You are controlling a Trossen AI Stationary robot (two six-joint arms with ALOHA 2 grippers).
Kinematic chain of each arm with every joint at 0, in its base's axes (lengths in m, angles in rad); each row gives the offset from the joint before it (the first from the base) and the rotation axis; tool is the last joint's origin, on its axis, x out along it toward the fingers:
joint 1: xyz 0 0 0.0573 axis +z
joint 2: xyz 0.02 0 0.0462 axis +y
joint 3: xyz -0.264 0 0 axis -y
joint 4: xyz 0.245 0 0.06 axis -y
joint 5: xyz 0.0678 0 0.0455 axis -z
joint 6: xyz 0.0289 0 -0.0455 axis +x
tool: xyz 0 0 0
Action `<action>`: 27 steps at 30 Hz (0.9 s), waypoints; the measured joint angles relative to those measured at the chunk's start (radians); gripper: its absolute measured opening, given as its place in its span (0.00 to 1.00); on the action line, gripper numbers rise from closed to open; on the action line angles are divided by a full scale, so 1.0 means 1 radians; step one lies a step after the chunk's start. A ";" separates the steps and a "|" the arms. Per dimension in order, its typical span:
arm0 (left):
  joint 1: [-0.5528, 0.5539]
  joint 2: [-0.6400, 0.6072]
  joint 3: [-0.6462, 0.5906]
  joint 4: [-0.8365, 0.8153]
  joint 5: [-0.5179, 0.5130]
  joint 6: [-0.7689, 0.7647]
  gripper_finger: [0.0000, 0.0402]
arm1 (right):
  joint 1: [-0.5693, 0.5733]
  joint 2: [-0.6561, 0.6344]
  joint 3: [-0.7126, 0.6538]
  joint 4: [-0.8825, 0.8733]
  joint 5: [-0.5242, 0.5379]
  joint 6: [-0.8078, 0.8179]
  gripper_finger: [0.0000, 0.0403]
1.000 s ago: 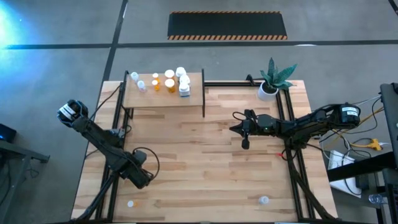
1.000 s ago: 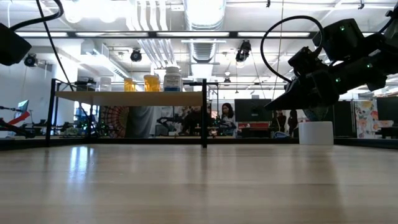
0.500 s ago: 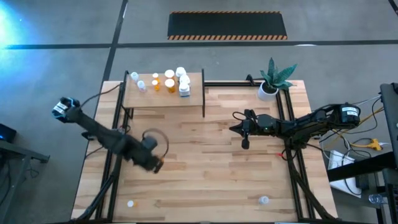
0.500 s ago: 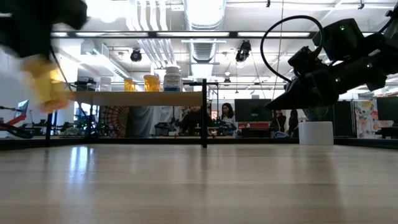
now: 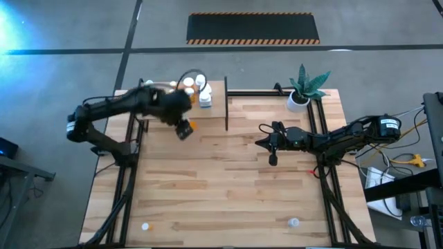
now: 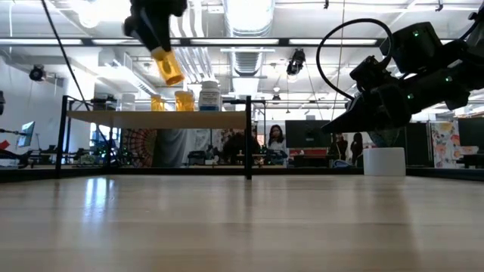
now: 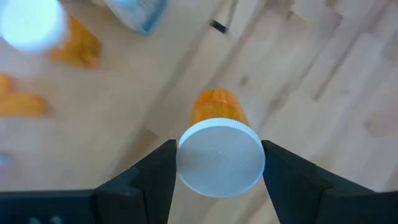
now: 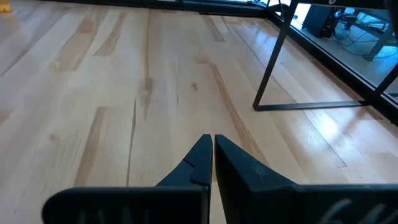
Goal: Pick and place medicine bottles onto shelf by color
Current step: Put the large orange pill bottle aligned with the other large orange pill bottles on the shelf
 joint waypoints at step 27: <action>0.267 0.392 0.400 -0.251 -0.007 0.412 0.48 | 0.000 0.000 0.000 -0.016 0.000 0.000 0.02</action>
